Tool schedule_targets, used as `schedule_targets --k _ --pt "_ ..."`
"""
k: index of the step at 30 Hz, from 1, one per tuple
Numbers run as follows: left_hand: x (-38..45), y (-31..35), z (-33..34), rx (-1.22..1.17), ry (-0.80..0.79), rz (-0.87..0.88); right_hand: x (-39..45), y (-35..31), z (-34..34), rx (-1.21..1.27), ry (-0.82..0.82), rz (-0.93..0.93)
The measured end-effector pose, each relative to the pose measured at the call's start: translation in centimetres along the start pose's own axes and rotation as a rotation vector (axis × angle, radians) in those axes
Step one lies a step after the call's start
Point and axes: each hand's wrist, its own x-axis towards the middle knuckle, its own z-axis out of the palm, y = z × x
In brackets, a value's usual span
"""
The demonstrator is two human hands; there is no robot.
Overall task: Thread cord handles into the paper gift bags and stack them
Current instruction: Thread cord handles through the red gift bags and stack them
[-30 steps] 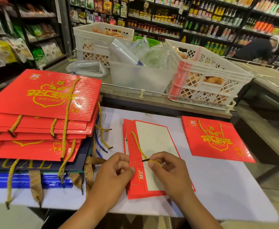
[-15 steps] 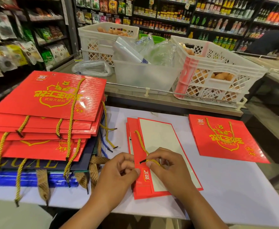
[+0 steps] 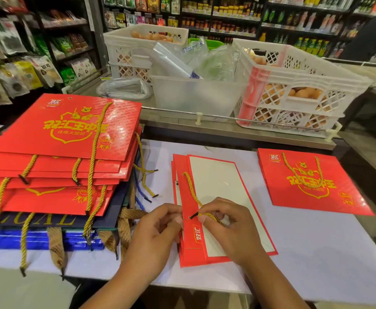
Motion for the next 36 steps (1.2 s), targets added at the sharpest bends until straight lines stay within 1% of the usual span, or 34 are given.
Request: schedule_targets --k 8,23,29,36 --pt "-0.1 -0.2 0.1 -0.002 -0.017 -0.002 0.2 0.0 0.2 -0.031 0.007 0.02" --pt "0.2 -0.7 0.0 0.005 -0.002 0.003 0.0 0.3 0.3 -0.086 0.0 0.025" --pt "0.1 -0.8 -0.2 0.019 -0.006 -0.013 -0.1 1.0 0.3 -0.087 0.002 -0.009" --pt "0.2 -0.9 -0.1 0.01 0.003 -0.013 -0.4 2.3 1.1 -0.326 -0.036 -0.125"
